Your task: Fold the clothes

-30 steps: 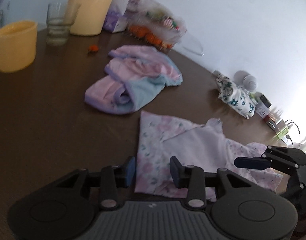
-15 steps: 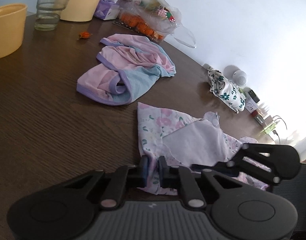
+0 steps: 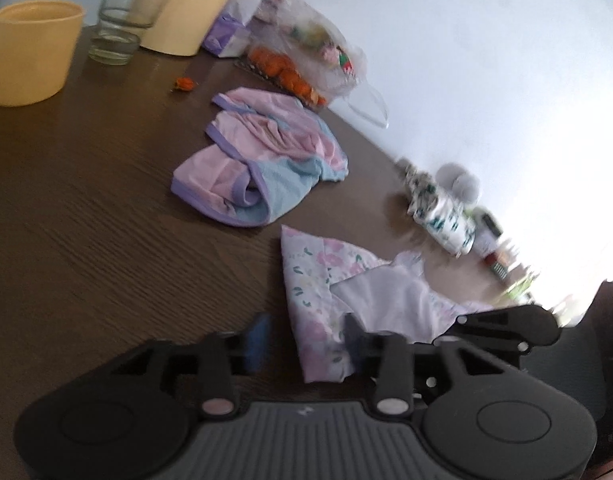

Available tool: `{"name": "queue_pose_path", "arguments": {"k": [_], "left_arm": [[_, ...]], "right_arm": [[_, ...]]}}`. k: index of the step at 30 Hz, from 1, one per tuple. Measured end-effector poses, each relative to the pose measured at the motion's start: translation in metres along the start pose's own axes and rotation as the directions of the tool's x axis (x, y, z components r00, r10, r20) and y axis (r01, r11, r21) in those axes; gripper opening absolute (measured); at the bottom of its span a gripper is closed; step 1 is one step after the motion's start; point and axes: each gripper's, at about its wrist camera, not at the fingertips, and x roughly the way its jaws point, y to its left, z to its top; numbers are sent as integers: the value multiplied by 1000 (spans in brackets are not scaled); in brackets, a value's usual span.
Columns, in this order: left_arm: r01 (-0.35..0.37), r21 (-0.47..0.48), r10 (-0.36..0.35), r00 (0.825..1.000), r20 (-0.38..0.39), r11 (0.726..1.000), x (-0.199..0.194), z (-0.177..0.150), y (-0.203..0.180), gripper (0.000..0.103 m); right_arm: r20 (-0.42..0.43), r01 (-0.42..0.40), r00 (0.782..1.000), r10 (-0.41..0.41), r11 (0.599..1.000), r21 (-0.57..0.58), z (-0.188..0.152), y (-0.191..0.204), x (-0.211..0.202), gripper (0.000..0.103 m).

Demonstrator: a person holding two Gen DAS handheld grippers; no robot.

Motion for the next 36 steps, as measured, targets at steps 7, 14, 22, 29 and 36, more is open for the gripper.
{"name": "queue_pose_path", "arguments": {"k": [7, 14, 22, 29, 36], "left_arm": [[137, -159, -128, 990, 61, 978, 11, -6, -8, 65], [113, -297, -92, 992, 86, 948, 35, -17, -17, 44], [101, -315, -60, 989, 138, 944, 40, -27, -23, 13], [55, -316, -5, 988, 157, 947, 44, -31, -29, 15], [0, -180, 35, 981, 191, 984, 42, -28, -48, 8]], "right_arm": [[146, 36, 988, -60, 986, 162, -7, -12, -29, 4], [196, 13, 979, -50, 983, 185, -15, -4, -36, 4], [201, -49, 980, 8, 979, 198, -32, -10, -57, 7], [131, 85, 983, -125, 957, 276, -64, -53, -93, 12], [88, 113, 985, -148, 942, 315, -83, -77, -86, 12]]}}
